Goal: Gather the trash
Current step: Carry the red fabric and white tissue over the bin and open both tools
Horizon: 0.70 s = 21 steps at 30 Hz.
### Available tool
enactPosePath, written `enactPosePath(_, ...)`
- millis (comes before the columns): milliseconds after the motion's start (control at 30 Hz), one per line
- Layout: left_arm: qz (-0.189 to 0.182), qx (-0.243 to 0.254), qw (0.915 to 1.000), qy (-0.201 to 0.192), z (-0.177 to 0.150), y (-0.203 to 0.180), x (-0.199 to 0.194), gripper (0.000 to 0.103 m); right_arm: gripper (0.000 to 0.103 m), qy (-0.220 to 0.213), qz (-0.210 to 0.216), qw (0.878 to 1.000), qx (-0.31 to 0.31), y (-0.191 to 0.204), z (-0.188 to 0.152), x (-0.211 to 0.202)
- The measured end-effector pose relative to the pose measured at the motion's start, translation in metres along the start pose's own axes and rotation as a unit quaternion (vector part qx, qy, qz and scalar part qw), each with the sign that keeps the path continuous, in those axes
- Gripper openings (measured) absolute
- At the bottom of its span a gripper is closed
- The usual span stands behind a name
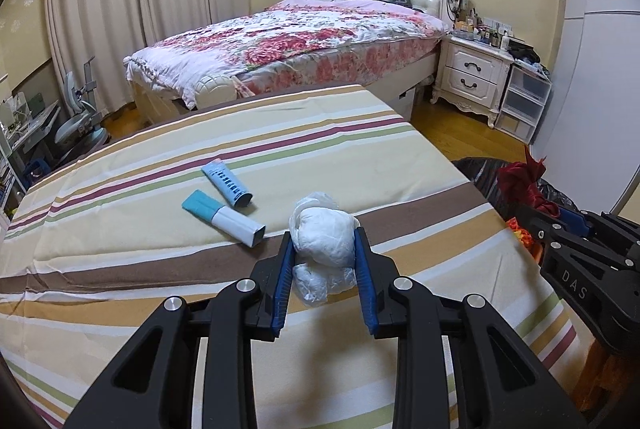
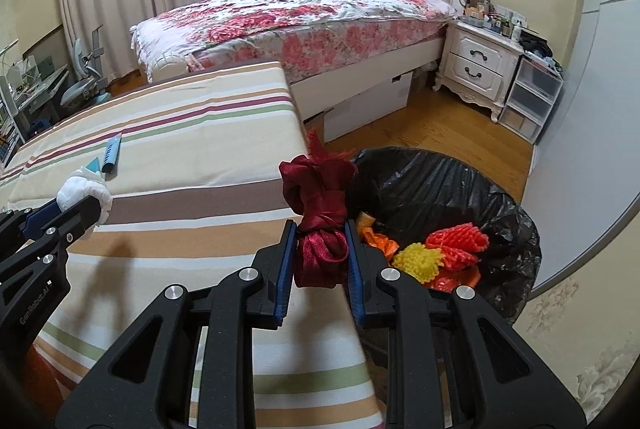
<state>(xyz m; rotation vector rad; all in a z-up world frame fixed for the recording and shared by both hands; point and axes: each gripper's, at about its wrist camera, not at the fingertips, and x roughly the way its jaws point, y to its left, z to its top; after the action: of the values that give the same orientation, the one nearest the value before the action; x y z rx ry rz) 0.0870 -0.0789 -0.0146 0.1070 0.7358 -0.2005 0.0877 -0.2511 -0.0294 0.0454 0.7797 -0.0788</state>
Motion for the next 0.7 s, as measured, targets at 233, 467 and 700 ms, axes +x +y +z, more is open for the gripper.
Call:
enactPosePath(233, -0.021, 0.025, 0.9993, -0.018, 0.018, -0.035, 0.004, 0.03, 0.023, -0.013, -0.034, 0.999, 0.035, -0.042, 0.009, -0.002)
enactPosePath(467, -0.042, 0.039, 0.9981, -0.022, 0.038, -0.068, 0.018, 0.03, 0.023, -0.021, -0.056, 0.996, 0.069, -0.078, 0.019, 0.001)
enactPosePath(700, -0.05, 0.056, 0.997, -0.018, 0.051, -0.096, 0.037, 0.03, 0.023, -0.02, -0.073, 0.993, 0.091, -0.102, 0.023, 0.012)
